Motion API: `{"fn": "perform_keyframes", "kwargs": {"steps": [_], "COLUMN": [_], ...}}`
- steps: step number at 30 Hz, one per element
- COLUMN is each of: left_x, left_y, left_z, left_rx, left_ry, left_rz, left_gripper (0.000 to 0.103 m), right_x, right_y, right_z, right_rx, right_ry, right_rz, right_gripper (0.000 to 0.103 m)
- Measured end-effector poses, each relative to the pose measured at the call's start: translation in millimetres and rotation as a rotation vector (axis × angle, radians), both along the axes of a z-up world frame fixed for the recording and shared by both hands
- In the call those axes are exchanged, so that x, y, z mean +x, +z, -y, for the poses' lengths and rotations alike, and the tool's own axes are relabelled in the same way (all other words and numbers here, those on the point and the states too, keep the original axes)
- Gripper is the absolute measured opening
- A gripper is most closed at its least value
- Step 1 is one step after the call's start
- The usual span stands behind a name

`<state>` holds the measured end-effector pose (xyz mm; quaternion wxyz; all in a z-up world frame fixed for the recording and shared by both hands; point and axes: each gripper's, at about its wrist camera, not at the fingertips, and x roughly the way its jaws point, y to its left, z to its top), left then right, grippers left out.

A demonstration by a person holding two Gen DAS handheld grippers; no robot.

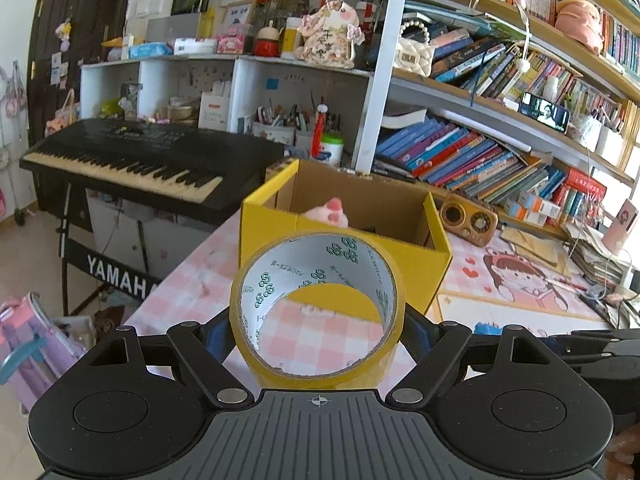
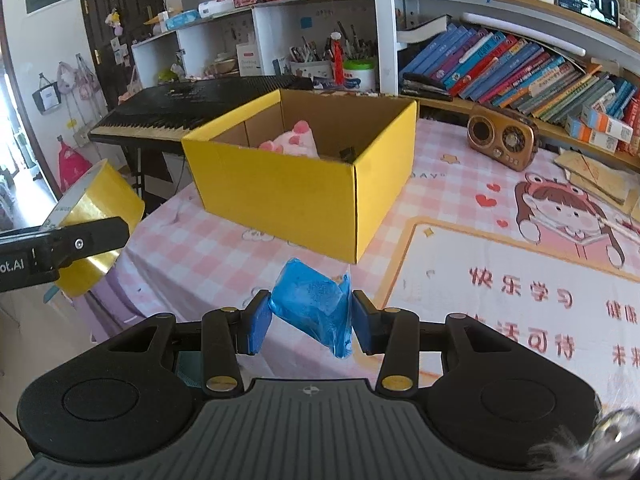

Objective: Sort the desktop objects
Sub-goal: 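Lower the tape roll and blue cloth into the yellow box and open both tools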

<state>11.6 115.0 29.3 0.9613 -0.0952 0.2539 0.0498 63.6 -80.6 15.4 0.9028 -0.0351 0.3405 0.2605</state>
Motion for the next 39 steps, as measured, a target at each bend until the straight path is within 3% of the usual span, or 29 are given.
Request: {"fn": "perform_keyframes", "kwargs": {"steps": [9,23,28,33,39], "left_x": [43.3,149.4,195.0,234.2,259.5], "left_y": [17.1,25.1,18.1,-0.1,-22.1], "left_z": [4.0,3.3,1.7,2.4,1.2], "left_rx": [0.038,0.133,0.147,0.178,0.157], "left_ry": [-0.015,-0.011,-0.014,-0.058,-0.074], "left_rz": [0.049,0.035,-0.016,-0.131,-0.256], "left_gripper": [0.083,0.083,0.083,0.083,0.083], "right_x": [41.5,146.6,181.8,216.6,237.9], "right_y": [20.5,40.1,30.8,14.0,-9.8], "right_z": [-15.3,-40.3,-60.5,-83.9,-105.1], "right_rx": [0.017,0.004,-0.094,-0.232,-0.378], "right_ry": [0.078,0.177,0.264,0.404,0.563], "right_rz": [0.074,0.17,0.184,0.138,0.09], "right_gripper": [0.04,0.04,0.04,0.04,0.039]}}
